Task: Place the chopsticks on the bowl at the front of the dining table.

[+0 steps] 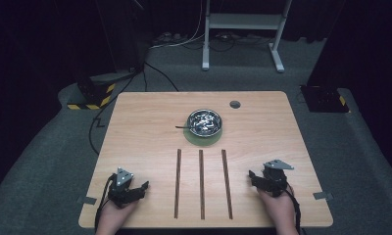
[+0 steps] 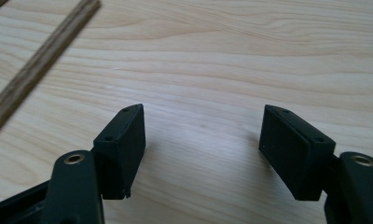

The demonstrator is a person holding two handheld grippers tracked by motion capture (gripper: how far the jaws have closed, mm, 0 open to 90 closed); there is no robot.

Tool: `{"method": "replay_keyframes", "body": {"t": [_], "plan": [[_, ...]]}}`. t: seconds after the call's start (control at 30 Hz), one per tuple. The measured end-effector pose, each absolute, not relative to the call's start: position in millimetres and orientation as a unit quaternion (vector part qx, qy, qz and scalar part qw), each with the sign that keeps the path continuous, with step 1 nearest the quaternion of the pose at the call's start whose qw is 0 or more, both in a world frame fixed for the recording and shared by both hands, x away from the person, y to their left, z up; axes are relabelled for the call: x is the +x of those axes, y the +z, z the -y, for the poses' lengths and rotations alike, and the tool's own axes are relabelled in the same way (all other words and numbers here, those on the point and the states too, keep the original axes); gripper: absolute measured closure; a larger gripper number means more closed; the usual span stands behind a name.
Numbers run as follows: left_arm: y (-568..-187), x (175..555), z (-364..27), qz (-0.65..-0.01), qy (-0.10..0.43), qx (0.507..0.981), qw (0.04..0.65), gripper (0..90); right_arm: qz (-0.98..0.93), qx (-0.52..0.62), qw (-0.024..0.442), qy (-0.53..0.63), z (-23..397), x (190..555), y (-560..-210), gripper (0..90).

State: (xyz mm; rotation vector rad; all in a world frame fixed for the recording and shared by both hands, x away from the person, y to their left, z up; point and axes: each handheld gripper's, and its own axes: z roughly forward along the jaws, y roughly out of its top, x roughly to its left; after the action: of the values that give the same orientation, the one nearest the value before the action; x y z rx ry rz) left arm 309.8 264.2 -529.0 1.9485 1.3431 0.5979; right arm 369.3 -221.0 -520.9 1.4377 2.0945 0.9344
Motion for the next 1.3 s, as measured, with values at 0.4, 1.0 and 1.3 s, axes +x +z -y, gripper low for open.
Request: {"method": "replay_keyframes", "body": {"t": [0.4,1.0,1.3], "plan": [[-529,310,-264,-0.514,0.226,0.753,0.342,26.9,-0.778,0.481,0.202,0.352,169,370,-507,37.2],[-529,311,-265,-0.506,0.224,0.758,0.344,26.8,-0.787,0.479,0.210,0.328,151,378,-506,37.4],[-529,311,-265,-0.507,0.224,0.758,0.344,26.8,-0.777,0.487,0.213,0.336,148,380,-507,31.5]]}}
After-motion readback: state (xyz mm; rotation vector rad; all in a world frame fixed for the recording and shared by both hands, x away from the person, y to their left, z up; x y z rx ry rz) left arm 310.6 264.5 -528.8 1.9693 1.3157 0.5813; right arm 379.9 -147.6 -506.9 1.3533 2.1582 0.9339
